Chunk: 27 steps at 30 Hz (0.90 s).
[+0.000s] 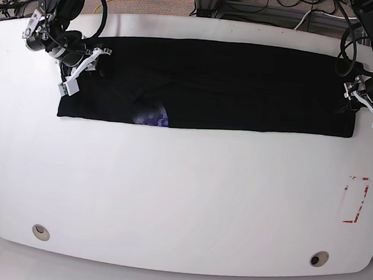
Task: Fold the T-shirt properly
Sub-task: 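Release the folded shirt and hold both grippers at its corners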
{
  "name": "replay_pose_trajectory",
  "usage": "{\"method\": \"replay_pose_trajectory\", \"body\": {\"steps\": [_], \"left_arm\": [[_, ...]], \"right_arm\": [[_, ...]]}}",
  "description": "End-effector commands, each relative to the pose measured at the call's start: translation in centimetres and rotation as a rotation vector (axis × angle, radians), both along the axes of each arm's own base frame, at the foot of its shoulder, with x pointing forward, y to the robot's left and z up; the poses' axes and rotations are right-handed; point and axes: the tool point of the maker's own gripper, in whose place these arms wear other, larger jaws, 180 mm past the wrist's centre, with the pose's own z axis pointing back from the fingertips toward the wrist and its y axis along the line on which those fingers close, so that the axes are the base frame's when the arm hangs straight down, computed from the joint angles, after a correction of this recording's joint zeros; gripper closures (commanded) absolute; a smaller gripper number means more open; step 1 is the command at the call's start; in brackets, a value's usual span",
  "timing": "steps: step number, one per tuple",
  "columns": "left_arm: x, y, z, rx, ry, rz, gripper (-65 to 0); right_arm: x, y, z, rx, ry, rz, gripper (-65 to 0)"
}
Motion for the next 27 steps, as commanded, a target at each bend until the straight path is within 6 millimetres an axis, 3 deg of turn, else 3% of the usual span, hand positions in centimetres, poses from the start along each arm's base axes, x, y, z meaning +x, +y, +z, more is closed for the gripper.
{"method": "replay_pose_trajectory", "body": {"steps": [1,4,10,27], "left_arm": [[0.2,1.2,1.4,0.027,-0.035,0.006,-42.8],[-0.1,3.1,2.6,0.070,-0.047,0.025,-43.1],[0.1,4.8,4.2,0.132,-0.063,0.023,-43.2],[-0.9,5.1,1.8,0.192,0.035,-0.003,-43.2]], "right_arm": [[0.8,-0.3,1.0,-0.006,-0.043,0.000,-18.7],[0.8,-0.3,1.0,-0.005,-0.043,0.000,-18.7],[0.7,-0.2,1.0,-0.003,-0.042,0.001,-18.7],[0.9,-0.3,1.1,-0.004,-0.045,0.002,-18.7]]}}
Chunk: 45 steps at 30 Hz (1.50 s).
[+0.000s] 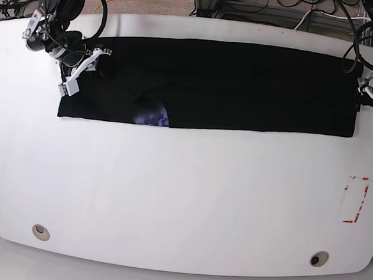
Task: Fold the T-shirt properly
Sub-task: 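Release the folded shirt and hold both grippers at its corners, then move the left gripper inward along the shirt and pinch its middle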
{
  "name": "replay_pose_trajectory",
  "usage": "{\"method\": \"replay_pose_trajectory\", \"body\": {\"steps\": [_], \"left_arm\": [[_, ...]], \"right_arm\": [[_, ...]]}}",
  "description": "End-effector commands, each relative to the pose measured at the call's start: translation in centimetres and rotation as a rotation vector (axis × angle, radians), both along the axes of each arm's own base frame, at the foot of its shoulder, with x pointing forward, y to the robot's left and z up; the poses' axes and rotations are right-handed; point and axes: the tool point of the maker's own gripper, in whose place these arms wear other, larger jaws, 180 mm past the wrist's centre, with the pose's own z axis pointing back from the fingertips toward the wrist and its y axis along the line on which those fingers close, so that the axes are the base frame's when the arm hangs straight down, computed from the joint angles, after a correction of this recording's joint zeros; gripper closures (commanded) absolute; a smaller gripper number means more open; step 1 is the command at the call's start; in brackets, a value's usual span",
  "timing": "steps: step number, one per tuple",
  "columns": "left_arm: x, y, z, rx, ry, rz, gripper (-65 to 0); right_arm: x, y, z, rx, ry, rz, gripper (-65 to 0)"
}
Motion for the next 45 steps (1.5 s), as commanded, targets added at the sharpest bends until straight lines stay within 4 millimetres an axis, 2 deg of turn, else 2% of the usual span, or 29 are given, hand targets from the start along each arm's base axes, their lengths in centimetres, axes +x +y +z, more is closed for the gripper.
{"method": "replay_pose_trajectory", "body": {"steps": [1,5,11,17,19,20,22,24,27,31,36,38,40,43,45], "left_arm": [[0.8,0.9,1.4,0.021,-0.044,-0.001,-43.2],[0.8,-0.3,0.6,-0.003,-0.038,-0.007,-43.2],[0.8,-3.2,-1.0,-0.040,0.000,-0.077,-43.1],[0.8,-3.8,-1.3,-0.056,-0.001,-0.074,-42.1],[0.8,-3.9,-1.4,-0.055,0.003,-0.076,-36.7],[0.7,-3.8,-1.4,-0.053,0.003,-0.075,-31.0],[0.8,-3.8,-1.4,-0.052,0.001,-0.074,-14.6],[0.9,-3.8,-1.2,-0.051,-0.005,-0.075,-4.6],[1.2,-3.8,-0.8,-0.047,-0.021,-0.074,-3.1],[2.4,-3.6,2.2,0.017,-0.107,-0.095,-3.1],[2.8,-7.0,4.9,0.090,-0.179,-0.208,-3.1],[3.0,-10.4,5.3,0.098,-0.181,-0.308,-3.1],[3.1,-12.8,5.7,0.105,-0.191,-0.374,-3.1],[3.2,-17.8,6.4,0.087,-0.226,-0.491,-3.1],[3.2,-20.2,6.6,0.064,-0.245,-0.540,-3.1]], "right_arm": [[0.8,-0.3,1.0,-0.006,-0.043,0.001,-18.7],[0.8,-0.3,1.1,-0.006,-0.044,0.001,-18.7],[0.9,-0.3,1.1,-0.004,-0.046,0.001,-18.7],[0.9,-0.3,1.1,-0.006,-0.046,0.001,-18.7],[0.9,-0.3,1.1,-0.006,-0.046,0.001,-18.7],[0.9,-0.4,1.1,-0.006,-0.046,-0.001,-18.7],[0.9,-0.4,1.1,-0.006,-0.047,-0.003,-18.7],[0.9,-0.4,1.2,-0.006,-0.049,-0.003,-18.7],[0.9,-0.4,1.1,-0.004,-0.049,-0.004,-18.7],[0.9,-0.3,1.1,-0.003,-0.049,-0.004,-18.7],[0.9,-0.4,1.1,-0.004,-0.049,-0.004,-18.7],[0.9,-0.4,1.2,-0.006,-0.049,-0.003,-18.7],[0.9,-0.5,1.1,-0.008,-0.049,-0.004,-18.7],[0.9,-0.4,1.1,-0.007,-0.049,-0.004,-18.7],[0.9,-0.4,1.1,-0.008,-0.048,-0.004,-18.7]]}}
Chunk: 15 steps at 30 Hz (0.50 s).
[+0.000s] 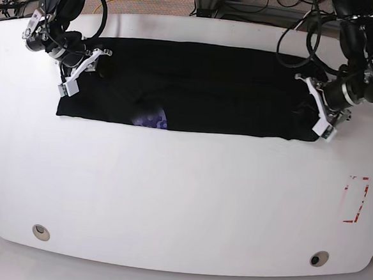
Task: Fold the T-shirt properly
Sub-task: 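Move the left gripper inward along the shirt and pinch its middle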
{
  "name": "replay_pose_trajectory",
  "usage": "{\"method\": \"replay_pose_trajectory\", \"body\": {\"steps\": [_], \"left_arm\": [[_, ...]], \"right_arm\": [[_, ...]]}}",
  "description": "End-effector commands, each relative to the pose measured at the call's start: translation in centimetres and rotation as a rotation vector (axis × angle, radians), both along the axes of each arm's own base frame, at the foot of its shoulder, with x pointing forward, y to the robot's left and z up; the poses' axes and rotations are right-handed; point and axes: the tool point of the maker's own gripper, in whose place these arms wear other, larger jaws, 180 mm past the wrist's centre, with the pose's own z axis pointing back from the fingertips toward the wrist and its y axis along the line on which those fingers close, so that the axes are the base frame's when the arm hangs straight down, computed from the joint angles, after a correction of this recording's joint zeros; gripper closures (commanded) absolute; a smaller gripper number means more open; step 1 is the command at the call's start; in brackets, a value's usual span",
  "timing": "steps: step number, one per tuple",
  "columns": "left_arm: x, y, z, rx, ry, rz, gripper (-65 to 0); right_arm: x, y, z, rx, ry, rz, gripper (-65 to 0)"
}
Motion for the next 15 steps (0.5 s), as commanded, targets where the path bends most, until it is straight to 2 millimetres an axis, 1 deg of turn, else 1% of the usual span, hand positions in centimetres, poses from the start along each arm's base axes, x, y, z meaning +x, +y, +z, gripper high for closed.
{"method": "replay_pose_trajectory", "body": {"steps": [1,3,4,7,9,10,13,15], "left_arm": [[0.9,-2.8,1.4,-0.042,-0.061,-0.058,-3.1],[1.8,-5.7,2.0,-0.091,-0.084,-0.105,-3.1],[1.9,-6.7,2.0,-0.102,-0.085,-0.120,-3.1],[1.8,-9.3,1.3,-0.107,-0.071,-0.155,-3.1],[1.6,-10.6,0.9,-0.102,-0.060,-0.176,-3.1],[1.5,-11.8,0.7,-0.103,-0.054,-0.193,-3.3],[1.0,-14.2,0.5,-0.121,-0.046,-0.232,-5.3],[0.8,-15.1,0.4,-0.127,-0.042,-0.248,-5.6]], "right_arm": [[0.9,-0.4,1.1,-0.008,-0.046,-0.001,-18.7],[0.9,-0.3,1.1,-0.008,-0.045,0.001,-18.7],[0.9,-0.3,1.1,-0.008,-0.045,0.001,-18.7],[0.9,-0.3,1.1,-0.008,-0.044,0.001,-18.7],[0.9,-0.4,1.1,-0.010,-0.044,0.001,-18.7],[0.9,-0.4,1.1,-0.010,-0.044,0.001,-18.7],[0.8,-0.4,1.0,-0.010,-0.042,0.001,-18.7],[0.8,-0.4,1.0,-0.010,-0.042,0.001,-18.7]]}}
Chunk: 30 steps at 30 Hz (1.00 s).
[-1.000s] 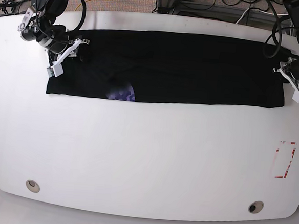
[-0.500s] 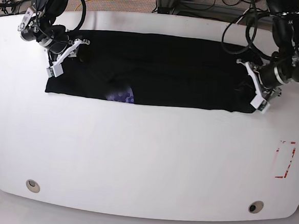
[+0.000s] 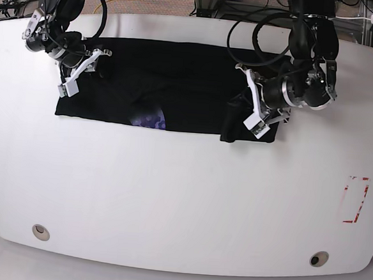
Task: Fold the T-shirt properly
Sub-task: 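Move the left gripper inward along the shirt and pinch its middle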
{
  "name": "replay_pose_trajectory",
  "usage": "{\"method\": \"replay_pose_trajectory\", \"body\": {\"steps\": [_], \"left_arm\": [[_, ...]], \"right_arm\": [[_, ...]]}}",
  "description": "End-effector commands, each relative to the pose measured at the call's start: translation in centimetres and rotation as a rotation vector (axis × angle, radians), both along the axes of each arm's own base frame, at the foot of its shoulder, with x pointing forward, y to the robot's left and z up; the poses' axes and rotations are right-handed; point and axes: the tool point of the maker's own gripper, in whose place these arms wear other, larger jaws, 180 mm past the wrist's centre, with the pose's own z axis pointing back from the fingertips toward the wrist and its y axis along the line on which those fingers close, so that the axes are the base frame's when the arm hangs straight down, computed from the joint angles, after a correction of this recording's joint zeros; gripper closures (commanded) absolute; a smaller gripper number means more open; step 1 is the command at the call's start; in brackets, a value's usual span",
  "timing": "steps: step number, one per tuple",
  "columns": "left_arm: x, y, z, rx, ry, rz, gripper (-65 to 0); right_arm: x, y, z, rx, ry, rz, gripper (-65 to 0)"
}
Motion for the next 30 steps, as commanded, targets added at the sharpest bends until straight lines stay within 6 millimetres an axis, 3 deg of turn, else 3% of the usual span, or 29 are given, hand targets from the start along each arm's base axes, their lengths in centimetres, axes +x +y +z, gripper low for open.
{"method": "replay_pose_trajectory", "body": {"steps": [1,10,24,30], "left_arm": [[0.6,-1.3,1.2,-0.029,-0.043,-0.015,-5.6],[0.2,-3.2,-1.3,-0.040,0.044,-0.018,-6.3],[2.7,-4.4,-0.2,-0.089,0.043,0.024,-7.5],[3.0,-5.0,-0.3,-0.103,0.067,0.027,-19.6]], "right_arm": [[0.7,-0.3,1.0,-0.007,-0.041,0.000,-18.7],[0.8,-0.3,1.0,-0.004,-0.043,0.000,-18.5],[0.7,-0.3,1.0,-0.006,-0.042,0.000,-18.5],[0.7,-0.2,1.0,-0.004,-0.042,0.001,-18.5]]}}
